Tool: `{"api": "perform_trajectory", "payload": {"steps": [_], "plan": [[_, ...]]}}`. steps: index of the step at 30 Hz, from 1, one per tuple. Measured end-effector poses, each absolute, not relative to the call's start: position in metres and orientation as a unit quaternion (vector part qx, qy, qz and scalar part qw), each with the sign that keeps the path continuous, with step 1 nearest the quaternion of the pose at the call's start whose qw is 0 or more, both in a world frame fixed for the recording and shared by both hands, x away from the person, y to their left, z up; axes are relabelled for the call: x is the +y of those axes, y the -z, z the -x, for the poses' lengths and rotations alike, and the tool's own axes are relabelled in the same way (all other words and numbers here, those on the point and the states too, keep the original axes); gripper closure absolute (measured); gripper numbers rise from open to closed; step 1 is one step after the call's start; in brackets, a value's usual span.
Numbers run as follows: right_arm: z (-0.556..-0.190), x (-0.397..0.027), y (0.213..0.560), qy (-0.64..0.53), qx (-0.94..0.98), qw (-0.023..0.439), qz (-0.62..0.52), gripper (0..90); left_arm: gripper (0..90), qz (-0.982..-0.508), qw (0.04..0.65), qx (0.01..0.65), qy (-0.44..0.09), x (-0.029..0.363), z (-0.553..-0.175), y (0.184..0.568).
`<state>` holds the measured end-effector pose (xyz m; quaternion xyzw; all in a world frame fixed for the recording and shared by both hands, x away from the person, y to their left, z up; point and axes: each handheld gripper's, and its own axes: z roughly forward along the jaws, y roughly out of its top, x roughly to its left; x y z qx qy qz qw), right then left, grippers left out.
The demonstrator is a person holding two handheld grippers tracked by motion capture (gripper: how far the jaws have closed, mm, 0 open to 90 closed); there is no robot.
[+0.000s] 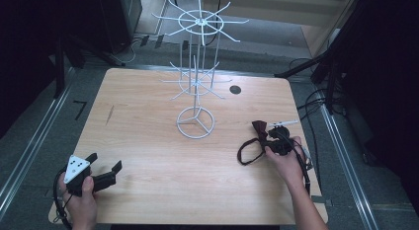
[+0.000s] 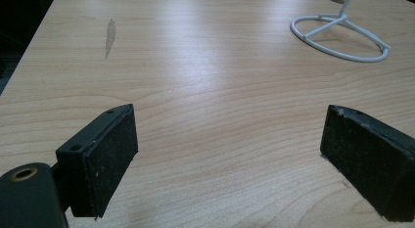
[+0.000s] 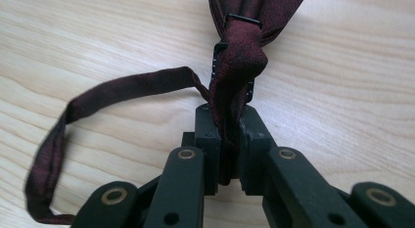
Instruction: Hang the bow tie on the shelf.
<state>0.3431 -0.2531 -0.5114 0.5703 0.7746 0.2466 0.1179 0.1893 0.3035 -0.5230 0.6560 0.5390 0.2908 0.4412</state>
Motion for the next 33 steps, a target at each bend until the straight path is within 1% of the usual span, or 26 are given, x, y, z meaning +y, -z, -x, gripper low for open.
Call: {"api": "perform_trajectory", "payload": {"steps": [15, 25, 33], "plan": [[-0.334, -0.237, 0.474, -0.345, 0.749, 0.159, -0.543, 82.7, 7.5, -0.656, 0.441, 0.539, -0.291, 0.304, -0.189, 0.523], [-0.33, -0.222, 0.458, -0.399, 0.735, 0.163, -0.522, 82.5, 7.5, -0.655, 0.443, 0.539, -0.29, 0.304, -0.189, 0.523], [-0.324, -0.213, 0.443, -0.433, 0.728, 0.177, -0.501, 82.4, 7.5, -0.655, 0.443, 0.539, -0.29, 0.304, -0.189, 0.523]]}}
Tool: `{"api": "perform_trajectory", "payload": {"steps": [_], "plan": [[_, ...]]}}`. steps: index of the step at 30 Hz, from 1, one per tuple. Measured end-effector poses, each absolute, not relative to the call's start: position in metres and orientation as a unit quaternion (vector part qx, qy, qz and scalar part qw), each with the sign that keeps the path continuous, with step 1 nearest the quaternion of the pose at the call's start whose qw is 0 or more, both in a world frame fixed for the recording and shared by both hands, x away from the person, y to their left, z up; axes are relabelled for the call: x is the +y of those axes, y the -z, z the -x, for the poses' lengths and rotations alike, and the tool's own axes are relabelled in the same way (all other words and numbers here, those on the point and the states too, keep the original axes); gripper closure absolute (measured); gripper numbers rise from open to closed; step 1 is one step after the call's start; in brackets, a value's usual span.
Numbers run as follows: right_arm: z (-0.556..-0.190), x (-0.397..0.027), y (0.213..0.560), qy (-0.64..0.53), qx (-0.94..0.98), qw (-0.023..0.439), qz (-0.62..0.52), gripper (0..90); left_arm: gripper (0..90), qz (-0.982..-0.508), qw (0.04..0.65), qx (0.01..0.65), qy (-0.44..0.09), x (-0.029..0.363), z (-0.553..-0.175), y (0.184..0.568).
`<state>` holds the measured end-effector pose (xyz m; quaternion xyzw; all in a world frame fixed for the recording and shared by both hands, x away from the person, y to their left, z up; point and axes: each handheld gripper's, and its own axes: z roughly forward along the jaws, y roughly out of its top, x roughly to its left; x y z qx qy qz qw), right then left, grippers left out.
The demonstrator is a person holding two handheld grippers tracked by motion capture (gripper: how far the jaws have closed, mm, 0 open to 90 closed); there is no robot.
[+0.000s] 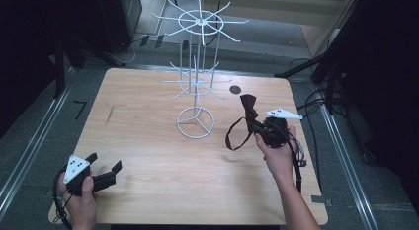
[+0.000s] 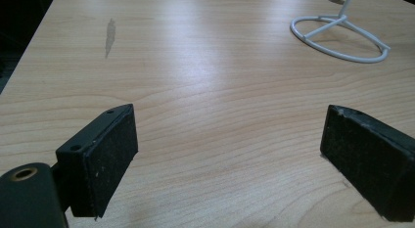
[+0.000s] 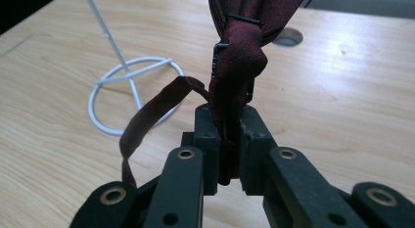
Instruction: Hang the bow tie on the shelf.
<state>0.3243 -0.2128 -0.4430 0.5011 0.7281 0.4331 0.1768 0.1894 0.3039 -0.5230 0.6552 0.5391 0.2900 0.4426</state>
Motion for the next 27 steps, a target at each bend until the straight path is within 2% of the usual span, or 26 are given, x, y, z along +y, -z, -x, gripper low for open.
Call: {"api": "perform_trajectory", "payload": {"steps": [27], "plan": [[-0.312, -0.195, 0.399, -0.506, 0.703, 0.207, -0.455, 81.5, 7.5, -0.655, 0.444, 0.539, -0.288, 0.304, -0.19, 0.523]]}}
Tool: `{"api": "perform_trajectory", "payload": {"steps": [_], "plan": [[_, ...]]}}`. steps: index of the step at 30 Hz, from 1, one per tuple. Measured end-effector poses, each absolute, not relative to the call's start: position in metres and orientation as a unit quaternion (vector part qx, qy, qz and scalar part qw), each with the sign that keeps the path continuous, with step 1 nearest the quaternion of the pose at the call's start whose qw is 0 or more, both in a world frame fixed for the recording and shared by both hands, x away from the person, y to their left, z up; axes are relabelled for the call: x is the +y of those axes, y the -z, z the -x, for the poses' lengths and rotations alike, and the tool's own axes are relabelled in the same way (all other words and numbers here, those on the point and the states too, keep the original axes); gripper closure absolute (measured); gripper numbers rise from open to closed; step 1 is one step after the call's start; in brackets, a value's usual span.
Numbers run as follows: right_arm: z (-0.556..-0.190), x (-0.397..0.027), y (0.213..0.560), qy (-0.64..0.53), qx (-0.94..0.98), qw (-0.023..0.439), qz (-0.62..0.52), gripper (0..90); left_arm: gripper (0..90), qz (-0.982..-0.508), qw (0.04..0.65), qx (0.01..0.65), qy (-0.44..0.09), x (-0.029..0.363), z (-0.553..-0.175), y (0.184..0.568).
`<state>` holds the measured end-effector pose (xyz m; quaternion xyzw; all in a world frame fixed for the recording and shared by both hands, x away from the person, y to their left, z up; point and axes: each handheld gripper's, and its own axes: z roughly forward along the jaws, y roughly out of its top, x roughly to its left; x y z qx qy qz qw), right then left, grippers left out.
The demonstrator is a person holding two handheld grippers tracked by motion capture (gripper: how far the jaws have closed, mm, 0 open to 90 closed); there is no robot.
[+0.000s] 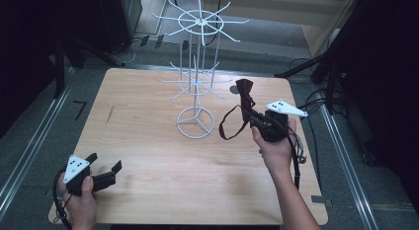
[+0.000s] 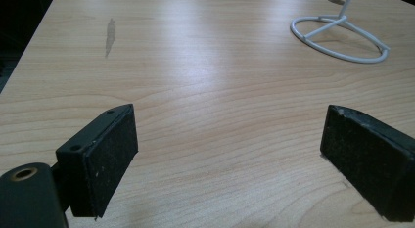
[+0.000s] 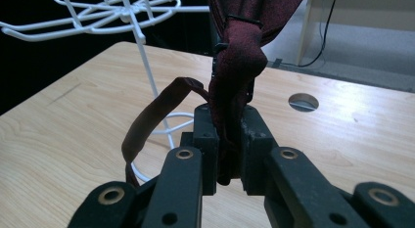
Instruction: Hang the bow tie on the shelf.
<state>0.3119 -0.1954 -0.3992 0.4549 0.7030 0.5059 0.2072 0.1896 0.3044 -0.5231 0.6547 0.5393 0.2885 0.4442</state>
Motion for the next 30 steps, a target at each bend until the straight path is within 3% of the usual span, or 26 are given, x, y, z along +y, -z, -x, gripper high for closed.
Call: {"api": "perform_trajectory", "payload": {"steps": [30], "plan": [[-0.315, -0.172, 0.365, -0.539, 0.694, 0.214, -0.426, 81.5, 7.5, -0.654, 0.445, 0.54, -0.287, 0.305, -0.19, 0.523]]}}
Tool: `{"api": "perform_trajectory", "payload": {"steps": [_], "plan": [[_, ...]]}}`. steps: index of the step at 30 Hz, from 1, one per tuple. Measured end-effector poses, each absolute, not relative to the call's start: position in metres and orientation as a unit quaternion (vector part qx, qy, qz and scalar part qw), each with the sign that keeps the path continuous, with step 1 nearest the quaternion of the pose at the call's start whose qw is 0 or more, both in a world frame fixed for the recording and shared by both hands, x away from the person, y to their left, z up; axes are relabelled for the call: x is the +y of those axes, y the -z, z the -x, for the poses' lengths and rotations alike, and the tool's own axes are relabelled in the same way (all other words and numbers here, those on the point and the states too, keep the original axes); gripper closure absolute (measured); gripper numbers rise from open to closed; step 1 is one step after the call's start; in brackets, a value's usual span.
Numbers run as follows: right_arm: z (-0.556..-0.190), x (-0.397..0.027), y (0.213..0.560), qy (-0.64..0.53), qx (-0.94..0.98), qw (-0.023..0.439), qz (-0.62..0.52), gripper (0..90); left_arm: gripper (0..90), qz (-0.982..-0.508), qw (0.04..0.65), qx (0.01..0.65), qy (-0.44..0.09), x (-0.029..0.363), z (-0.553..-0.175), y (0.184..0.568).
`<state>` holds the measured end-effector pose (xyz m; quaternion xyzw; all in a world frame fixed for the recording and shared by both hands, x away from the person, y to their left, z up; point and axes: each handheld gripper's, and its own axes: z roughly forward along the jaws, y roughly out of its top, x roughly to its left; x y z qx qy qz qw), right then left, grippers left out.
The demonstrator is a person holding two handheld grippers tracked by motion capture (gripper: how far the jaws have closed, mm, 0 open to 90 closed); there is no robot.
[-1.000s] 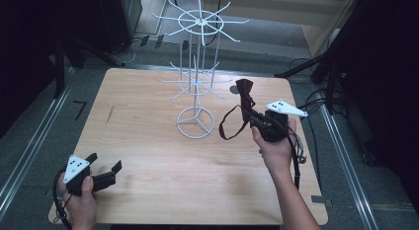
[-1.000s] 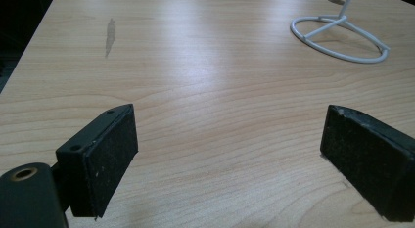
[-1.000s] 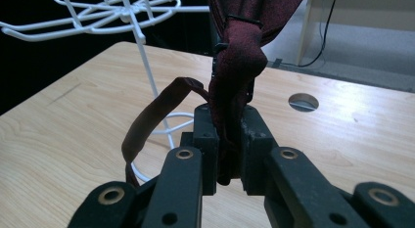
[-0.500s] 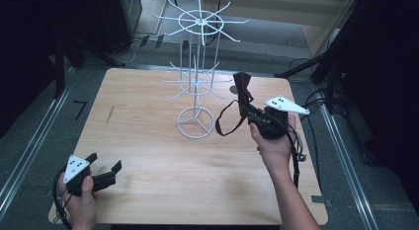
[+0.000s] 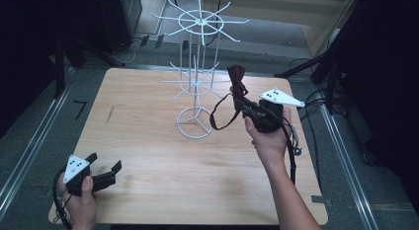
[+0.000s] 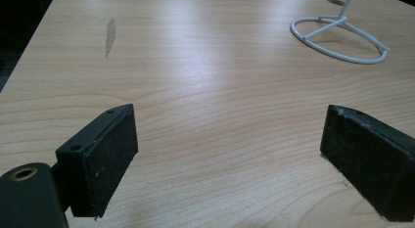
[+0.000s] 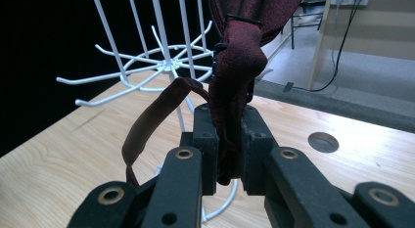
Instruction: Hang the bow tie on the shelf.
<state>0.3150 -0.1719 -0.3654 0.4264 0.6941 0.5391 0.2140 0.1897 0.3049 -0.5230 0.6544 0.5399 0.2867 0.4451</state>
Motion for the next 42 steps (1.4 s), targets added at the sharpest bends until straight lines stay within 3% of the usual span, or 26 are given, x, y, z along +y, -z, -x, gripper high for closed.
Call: {"api": "perform_trajectory", "payload": {"steps": [27, 42], "plan": [[-0.341, -0.156, 0.382, -0.536, 0.682, 0.187, -0.462, 80.7, 7.5, -0.652, 0.446, 0.542, -0.287, 0.305, -0.19, 0.523], [-0.345, -0.149, 0.411, -0.512, 0.69, 0.182, -0.478, 80.0, 7.5, -0.652, 0.447, 0.542, -0.286, 0.305, -0.19, 0.523]]}}
